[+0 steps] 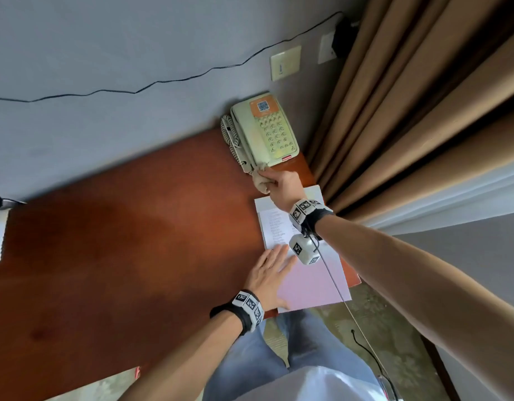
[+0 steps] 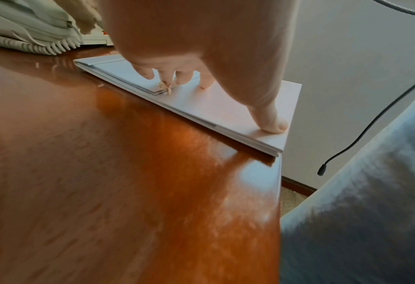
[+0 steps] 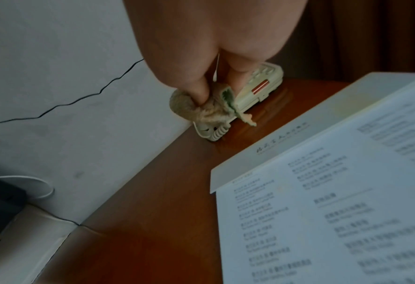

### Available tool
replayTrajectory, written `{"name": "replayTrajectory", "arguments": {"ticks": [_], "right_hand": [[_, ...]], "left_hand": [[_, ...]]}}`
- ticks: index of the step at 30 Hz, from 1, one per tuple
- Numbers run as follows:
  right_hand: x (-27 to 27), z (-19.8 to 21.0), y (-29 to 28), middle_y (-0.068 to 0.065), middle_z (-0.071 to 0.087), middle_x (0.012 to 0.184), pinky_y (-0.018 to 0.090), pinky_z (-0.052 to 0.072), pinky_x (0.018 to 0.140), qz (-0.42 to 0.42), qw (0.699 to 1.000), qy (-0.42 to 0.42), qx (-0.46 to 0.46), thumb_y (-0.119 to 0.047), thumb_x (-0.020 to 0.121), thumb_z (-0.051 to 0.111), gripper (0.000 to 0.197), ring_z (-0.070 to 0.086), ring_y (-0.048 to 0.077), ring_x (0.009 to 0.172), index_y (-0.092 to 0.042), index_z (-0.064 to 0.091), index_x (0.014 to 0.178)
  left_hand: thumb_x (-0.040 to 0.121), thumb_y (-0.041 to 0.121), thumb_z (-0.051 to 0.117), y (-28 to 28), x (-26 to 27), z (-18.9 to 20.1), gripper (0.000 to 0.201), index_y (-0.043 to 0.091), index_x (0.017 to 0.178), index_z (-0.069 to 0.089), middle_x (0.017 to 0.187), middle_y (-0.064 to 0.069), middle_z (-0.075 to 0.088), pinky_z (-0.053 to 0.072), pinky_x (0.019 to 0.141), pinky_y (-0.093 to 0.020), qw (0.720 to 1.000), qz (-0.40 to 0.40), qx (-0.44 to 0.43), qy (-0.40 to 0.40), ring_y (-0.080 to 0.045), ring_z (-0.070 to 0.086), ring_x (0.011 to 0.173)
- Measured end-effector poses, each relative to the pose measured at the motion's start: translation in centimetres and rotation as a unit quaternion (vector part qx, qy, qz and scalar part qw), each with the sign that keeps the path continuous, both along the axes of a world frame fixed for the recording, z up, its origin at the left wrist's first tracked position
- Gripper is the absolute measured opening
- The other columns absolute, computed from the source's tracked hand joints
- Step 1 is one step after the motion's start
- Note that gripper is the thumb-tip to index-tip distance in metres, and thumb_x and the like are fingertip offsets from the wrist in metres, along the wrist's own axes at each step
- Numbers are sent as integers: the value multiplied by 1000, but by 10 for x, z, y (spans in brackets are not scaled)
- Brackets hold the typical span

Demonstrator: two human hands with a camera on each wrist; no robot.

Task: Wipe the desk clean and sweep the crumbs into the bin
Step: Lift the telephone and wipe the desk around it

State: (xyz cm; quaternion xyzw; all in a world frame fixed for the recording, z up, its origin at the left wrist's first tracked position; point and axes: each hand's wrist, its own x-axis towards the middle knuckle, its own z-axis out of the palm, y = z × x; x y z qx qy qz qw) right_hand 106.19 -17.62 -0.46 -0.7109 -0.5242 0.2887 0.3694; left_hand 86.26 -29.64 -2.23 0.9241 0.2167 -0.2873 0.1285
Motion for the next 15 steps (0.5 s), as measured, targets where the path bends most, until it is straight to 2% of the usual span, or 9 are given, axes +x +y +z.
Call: {"name": "replayTrajectory", "arguments": {"ticks": [2, 4, 5, 6, 8, 9, 11, 13, 15], "right_hand": [[8, 13, -6, -6, 63, 82, 18, 44, 88, -30, 1000, 4, 7, 0, 87, 43, 39, 62, 11, 82, -31, 67, 86], [16, 21, -10, -1, 59, 81, 17, 37, 94, -21, 999, 25, 34, 3, 87, 38, 39, 59, 23, 86, -28, 57, 74], [21, 23, -10, 2, 58, 82, 17, 34, 98, -21, 998, 36, 45, 6, 88, 37, 38, 59, 24, 90, -24, 56, 73], [25, 22, -10, 1, 58, 83, 18, 32, 101, -29, 997, 45, 48, 7, 89, 36, 41, 59, 21, 91, -26, 57, 74], [32, 19, -10, -10, 53, 85, 20, 27, 100, -44, 996, 54, 49, 6, 91, 34, 48, 52, 14, 85, -38, 48, 77], [33, 21, -12, -10, 50, 84, 20, 25, 97, -53, 996, 49, 49, 6, 92, 33, 47, 47, 17, 83, -37, 45, 76], [35, 26, -18, -3, 52, 83, 16, 24, 94, -91, 994, 28, 57, 7, 92, 36, 38, 47, 18, 81, -24, 48, 76], [36, 36, -23, 3, 56, 84, 11, 24, 94, -121, 991, 23, 57, 11, 90, 38, 29, 47, 8, 83, -11, 53, 78], [35, 43, -27, 4, 54, 82, 10, 16, 96, -119, 991, 27, 56, 14, 91, 34, 29, 49, 13, 88, -4, 48, 74]], "left_hand": [[67, 79, 70, -5, 10, -1, 132, 16, 160, 0, 169, -16, -11, -3, 127, -47, 1000, 15, 2, 0, -31, -19, 155], [68, 77, 71, -10, 17, 0, 132, 14, 161, 2, 168, -18, -11, 0, 127, -48, 1000, 27, 3, -3, -34, -16, 155], [69, 77, 71, -12, 19, -1, 131, 13, 161, 3, 168, -19, -11, 2, 127, -48, 999, 31, 5, -6, -35, -15, 155], [70, 76, 71, -14, 20, 0, 131, 12, 162, 3, 168, -20, -11, 2, 127, -49, 999, 33, 9, -7, -36, -14, 155], [71, 75, 71, -17, 22, 0, 131, 11, 162, 2, 167, -20, -12, 1, 127, -49, 999, 34, 14, -9, -37, -14, 155], [72, 75, 71, -18, 22, 0, 131, 11, 162, 1, 167, -21, -12, 1, 127, -49, 999, 33, 14, -11, -38, -14, 154], [73, 74, 71, -18, 23, 1, 131, 10, 162, -1, 167, -21, -13, 2, 127, -50, 999, 31, 6, -11, -39, -15, 154], [74, 73, 70, -17, 23, 3, 130, 10, 162, -1, 166, -21, -16, 2, 126, -51, 1000, 26, -10, -9, -39, -16, 154], [78, 68, 70, -9, 22, 7, 122, 9, 162, 3, 167, -18, -14, 5, 127, -51, 999, 24, -38, -22, -37, -13, 155]]}}
